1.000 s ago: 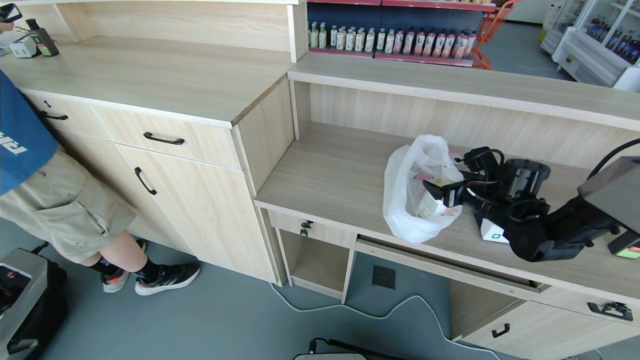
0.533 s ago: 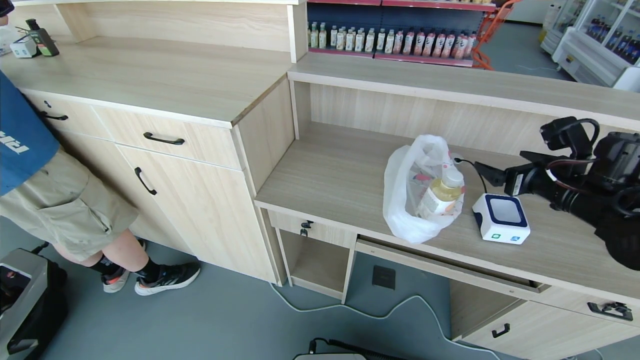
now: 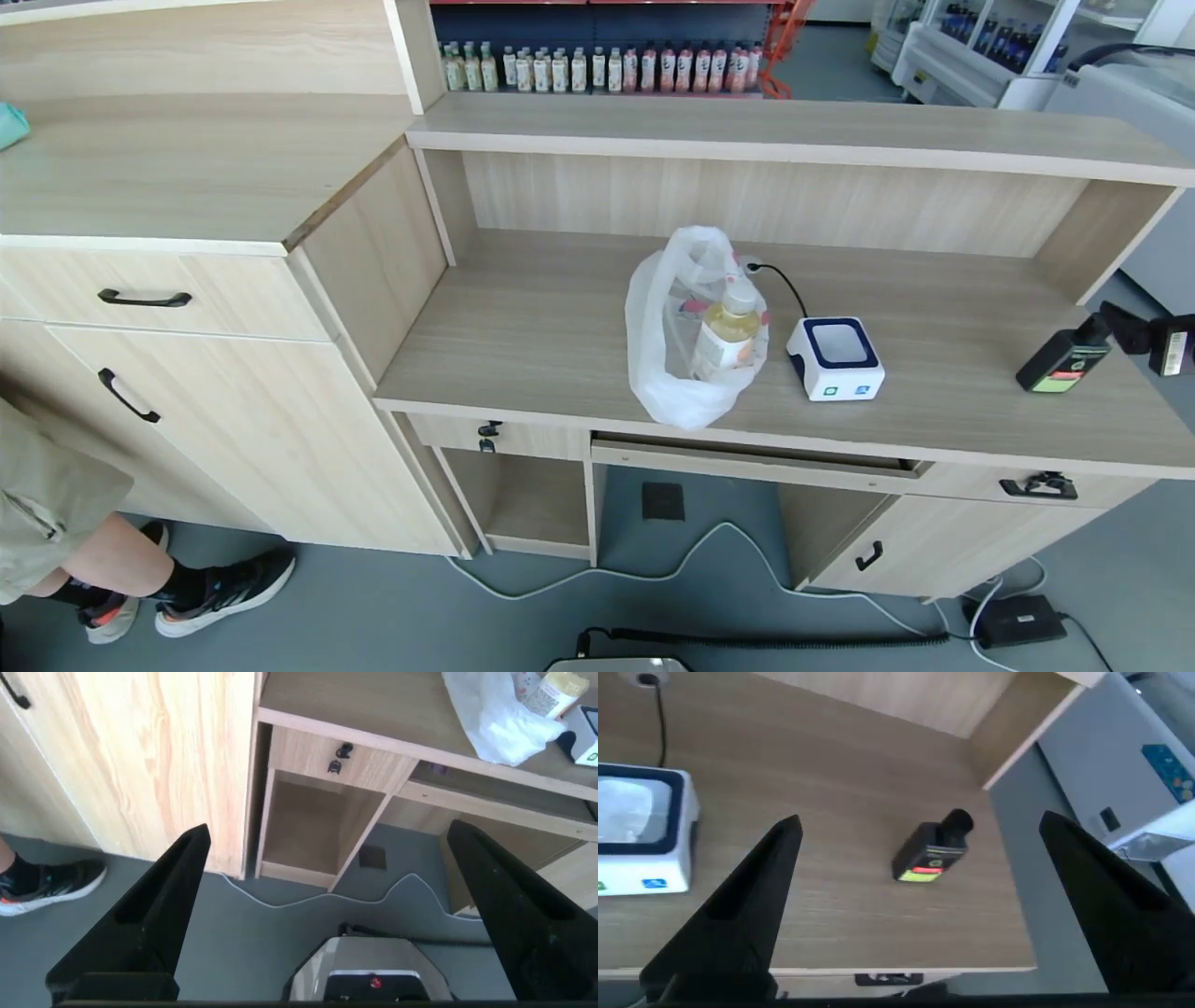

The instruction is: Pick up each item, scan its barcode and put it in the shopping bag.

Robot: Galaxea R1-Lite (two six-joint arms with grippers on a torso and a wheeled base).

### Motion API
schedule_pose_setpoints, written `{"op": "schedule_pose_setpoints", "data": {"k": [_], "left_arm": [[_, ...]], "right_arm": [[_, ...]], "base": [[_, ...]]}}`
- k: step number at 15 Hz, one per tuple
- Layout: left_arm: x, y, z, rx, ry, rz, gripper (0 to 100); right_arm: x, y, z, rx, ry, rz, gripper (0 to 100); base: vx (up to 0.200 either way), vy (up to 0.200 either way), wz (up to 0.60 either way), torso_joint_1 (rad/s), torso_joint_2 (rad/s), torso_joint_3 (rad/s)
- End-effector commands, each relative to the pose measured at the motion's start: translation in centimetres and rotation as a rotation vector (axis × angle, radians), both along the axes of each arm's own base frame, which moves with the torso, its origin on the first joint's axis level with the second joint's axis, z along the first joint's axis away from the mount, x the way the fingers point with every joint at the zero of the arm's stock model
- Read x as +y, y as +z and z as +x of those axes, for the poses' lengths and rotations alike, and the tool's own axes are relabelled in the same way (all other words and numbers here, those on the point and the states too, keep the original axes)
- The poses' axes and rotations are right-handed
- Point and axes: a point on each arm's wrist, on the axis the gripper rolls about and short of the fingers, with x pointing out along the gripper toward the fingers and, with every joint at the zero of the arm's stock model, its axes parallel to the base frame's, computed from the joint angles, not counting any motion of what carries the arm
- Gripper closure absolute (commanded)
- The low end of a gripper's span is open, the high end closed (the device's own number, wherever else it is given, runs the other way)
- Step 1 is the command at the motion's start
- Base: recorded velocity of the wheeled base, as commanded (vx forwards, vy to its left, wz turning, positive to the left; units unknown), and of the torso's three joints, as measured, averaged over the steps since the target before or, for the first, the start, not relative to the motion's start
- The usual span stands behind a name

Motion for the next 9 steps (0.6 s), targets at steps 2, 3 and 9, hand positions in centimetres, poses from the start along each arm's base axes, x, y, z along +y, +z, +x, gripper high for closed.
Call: {"op": "schedule_pose_setpoints", "data": {"k": [2, 3, 9], "left_arm": [[0.0, 0.0, 0.0, -0.002, 0.0, 0.0, 0], [0.0, 0.0, 0.0, -0.002, 0.0, 0.0, 0], [0.0, 0.0, 0.0, -0.001, 0.0, 0.0, 0]], "right_arm": [[-4.7, -1.3, 0.0, 0.015, -0.093, 0.033, 0], [-5.5, -1.4, -0.4, 0.007, -0.05, 0.045, 0], [-7.4, -0.7, -0.8, 0.011, -0.118, 0.173, 0]], "base": [[0.0, 0.0, 0.0, -0.178, 0.31, 0.122], [0.0, 0.0, 0.0, -0.036, 0.08, 0.036], [0.0, 0.0, 0.0, 0.0, 0.0, 0.0]]}}
